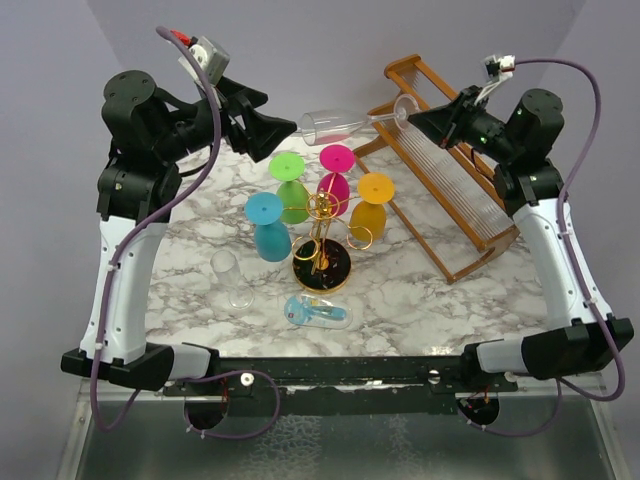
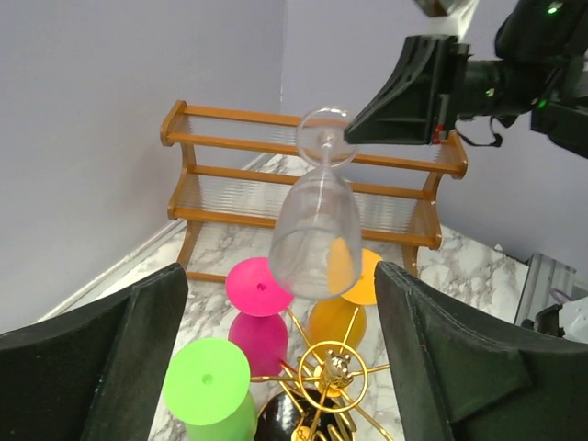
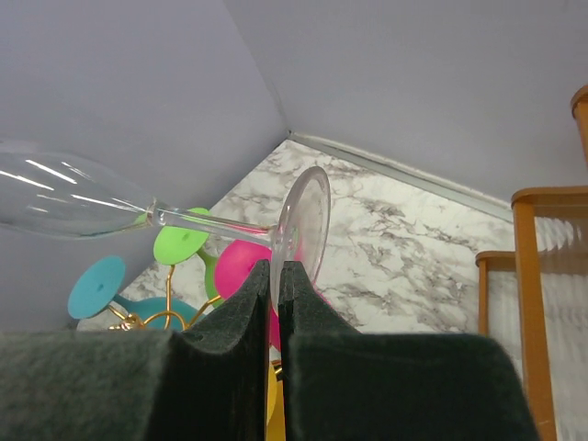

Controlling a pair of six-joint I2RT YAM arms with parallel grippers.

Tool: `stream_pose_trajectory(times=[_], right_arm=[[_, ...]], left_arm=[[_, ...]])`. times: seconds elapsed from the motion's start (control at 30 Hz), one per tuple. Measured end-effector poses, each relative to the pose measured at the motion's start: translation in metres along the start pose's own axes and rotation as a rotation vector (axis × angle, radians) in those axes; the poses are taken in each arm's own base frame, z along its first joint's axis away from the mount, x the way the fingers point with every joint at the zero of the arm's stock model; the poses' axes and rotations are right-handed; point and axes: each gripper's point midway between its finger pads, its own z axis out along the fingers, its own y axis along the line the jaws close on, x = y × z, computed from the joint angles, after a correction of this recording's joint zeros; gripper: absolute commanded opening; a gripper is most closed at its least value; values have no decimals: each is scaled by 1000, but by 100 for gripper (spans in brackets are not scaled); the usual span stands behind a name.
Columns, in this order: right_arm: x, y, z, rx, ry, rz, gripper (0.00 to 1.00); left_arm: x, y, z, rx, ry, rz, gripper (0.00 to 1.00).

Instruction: Place the wine glass upside down on the wine glass rack

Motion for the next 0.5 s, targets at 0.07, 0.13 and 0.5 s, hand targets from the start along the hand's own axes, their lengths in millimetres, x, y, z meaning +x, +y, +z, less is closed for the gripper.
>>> stream_pose_trajectory(times=[0.07, 0.13, 0.5], right_arm=[[-8, 5, -7, 8, -23, -38, 1], [-15, 8, -13, 15, -42, -67, 1], [-52, -20, -62, 169, -113, -192, 1]], left_arm=[[1, 0, -2, -8, 11, 13, 90], [-1, 1, -5, -24, 21, 32, 92], [-22, 27, -33, -243, 41, 194, 96]])
